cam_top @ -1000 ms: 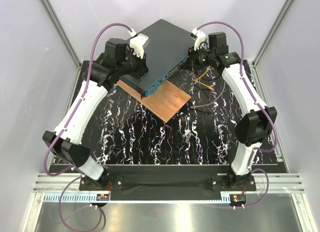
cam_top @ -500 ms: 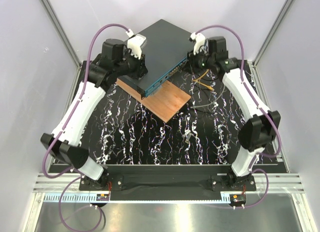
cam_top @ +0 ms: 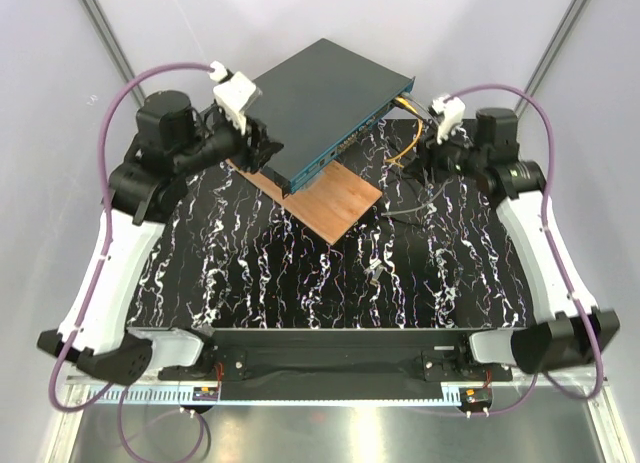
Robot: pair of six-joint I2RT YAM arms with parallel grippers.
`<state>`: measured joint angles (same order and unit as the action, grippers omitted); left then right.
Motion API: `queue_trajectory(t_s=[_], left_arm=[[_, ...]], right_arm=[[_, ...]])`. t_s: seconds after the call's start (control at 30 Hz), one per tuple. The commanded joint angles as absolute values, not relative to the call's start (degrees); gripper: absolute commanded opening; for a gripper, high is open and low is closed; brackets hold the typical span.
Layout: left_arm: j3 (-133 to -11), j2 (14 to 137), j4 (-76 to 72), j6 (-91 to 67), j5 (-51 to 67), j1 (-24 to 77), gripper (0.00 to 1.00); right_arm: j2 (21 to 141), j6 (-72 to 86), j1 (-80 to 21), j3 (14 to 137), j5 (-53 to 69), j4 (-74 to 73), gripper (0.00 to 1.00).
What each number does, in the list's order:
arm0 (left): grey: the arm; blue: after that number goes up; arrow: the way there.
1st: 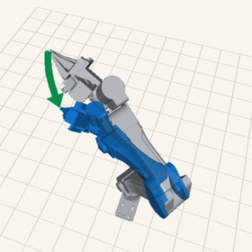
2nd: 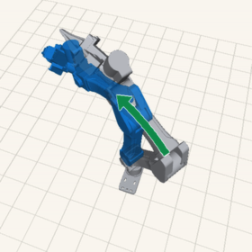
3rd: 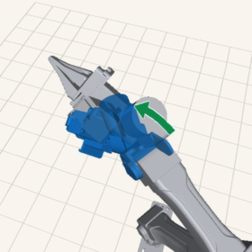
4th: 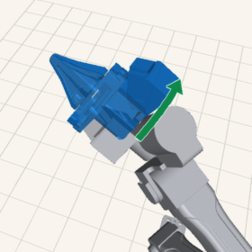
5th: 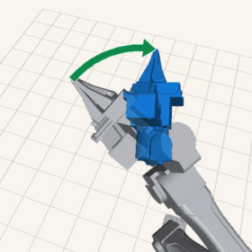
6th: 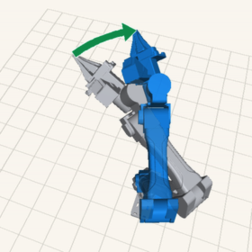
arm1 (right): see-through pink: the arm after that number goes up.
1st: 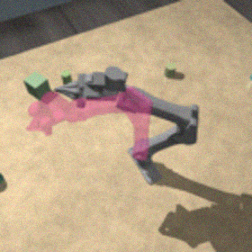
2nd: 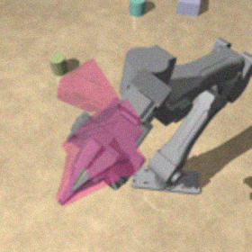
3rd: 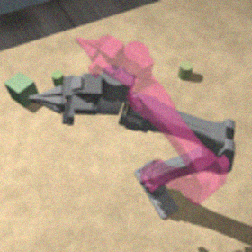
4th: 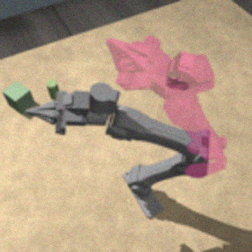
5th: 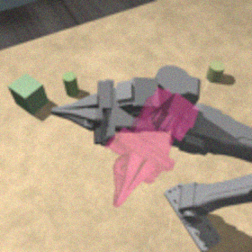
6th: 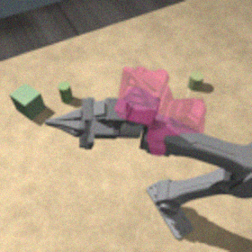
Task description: Insert the plug into the switch port
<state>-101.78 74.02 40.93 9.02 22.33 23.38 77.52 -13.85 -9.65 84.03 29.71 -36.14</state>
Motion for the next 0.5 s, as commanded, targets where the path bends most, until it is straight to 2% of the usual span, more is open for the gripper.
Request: queue_trajectory(t_s=[0.0,0.03,0.17,0.27,0.47], left_arm=[[-98.8,71.2,42.4,17.0,26.6,25.0,0.55],[-97.8,70.8,42.6,18.0,26.5,26.4,0.55],[-92.5,68.6,41.4,25.5,22.1,32.9,0.55],[-89.5,68.2,37.2,25.8,16.7,37.3,0.5],[-88.9,72.9,31.4,25.1,18.6,39.7,0.47]], right_arm=[[71.6,-16.0,-8.9,81.3,32.3,-40.2,0.58],[70.8,-16.3,-8.5,80.9,32.3,-41.9,0.63],[67.8,-18.0,-7.4,79.8,32.3,-45.1,0.64],[66.4,-18.3,-6.7,79.2,31.0,-44.3,0.57],[70.9,-19.3,-5.0,81.3,35.2,-47.8,0.55]])
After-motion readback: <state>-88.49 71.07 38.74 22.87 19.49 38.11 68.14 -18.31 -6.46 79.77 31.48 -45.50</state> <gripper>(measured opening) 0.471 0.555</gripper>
